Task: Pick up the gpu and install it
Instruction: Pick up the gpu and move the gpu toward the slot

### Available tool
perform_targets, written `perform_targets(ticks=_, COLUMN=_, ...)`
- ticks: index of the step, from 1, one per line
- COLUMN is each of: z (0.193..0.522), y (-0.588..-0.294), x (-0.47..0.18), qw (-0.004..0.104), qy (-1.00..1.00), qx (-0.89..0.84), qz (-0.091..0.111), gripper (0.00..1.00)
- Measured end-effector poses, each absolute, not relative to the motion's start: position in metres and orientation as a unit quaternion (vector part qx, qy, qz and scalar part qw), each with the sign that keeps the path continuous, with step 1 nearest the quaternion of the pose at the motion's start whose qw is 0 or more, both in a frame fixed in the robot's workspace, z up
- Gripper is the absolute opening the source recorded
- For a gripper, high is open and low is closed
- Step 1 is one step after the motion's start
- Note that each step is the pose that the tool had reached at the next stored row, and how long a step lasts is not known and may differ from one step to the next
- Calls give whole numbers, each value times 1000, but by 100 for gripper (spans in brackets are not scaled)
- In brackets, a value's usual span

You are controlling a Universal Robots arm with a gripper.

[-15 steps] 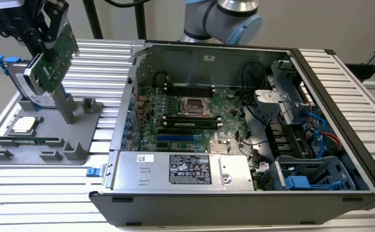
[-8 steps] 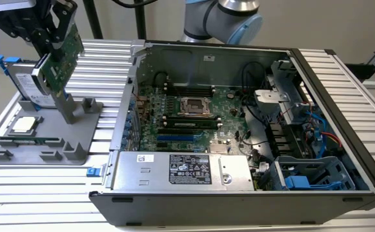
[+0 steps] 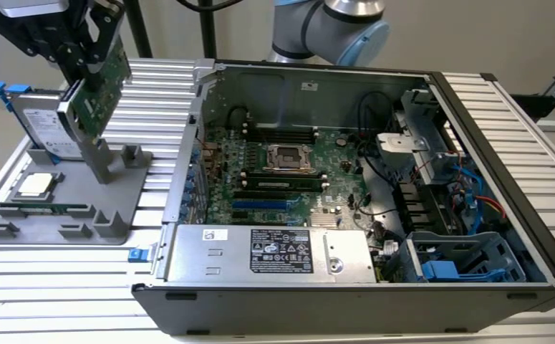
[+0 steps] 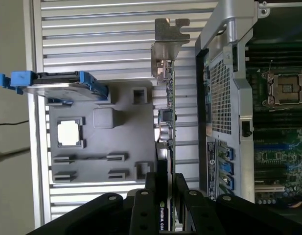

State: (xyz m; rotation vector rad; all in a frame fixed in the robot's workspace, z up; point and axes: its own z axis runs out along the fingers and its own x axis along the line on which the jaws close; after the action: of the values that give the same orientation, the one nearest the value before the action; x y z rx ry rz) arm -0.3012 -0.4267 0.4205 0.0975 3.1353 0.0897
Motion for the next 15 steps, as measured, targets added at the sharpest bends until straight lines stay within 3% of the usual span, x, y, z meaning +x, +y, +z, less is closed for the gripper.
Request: perform_targets(ticks=15, z=420, y=-427, x=-280, qw=1, qy=999, qx=31, qz=29, gripper=0)
